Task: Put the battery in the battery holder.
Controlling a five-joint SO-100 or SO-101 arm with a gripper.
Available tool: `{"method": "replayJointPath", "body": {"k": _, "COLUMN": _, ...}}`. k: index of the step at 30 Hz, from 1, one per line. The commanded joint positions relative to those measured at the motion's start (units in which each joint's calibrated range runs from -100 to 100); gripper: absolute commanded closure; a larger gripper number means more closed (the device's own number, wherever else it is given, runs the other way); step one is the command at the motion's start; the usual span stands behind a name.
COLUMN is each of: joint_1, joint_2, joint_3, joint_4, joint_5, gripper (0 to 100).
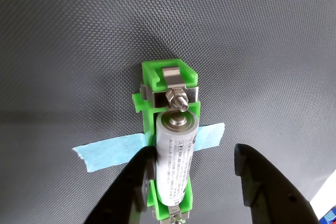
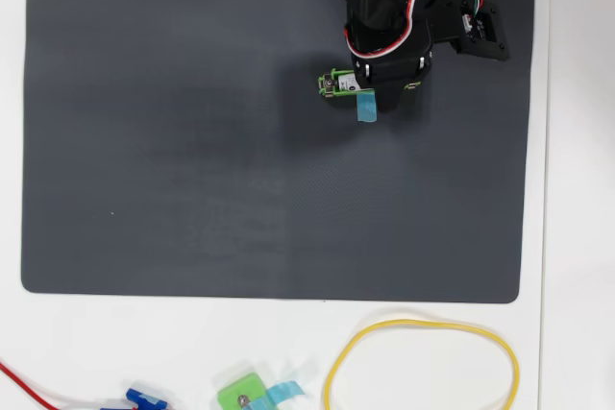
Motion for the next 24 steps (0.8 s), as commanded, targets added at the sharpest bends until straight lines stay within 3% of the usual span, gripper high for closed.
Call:
{"method": "replayJointPath", "body": {"k": 1, "joint_1": 0.77, "joint_2": 0.11, "joint_3": -1.08, "joint_4": -0.46, "joint_5": -0.22, "gripper": 84}}
{"method": "replayJointPath", "body": {"k": 24, "joint_1": 0.97, "joint_2": -2.96, "joint_3": -0.99, "joint_4": 2.08, "joint_5": 0.20, "gripper": 84}}
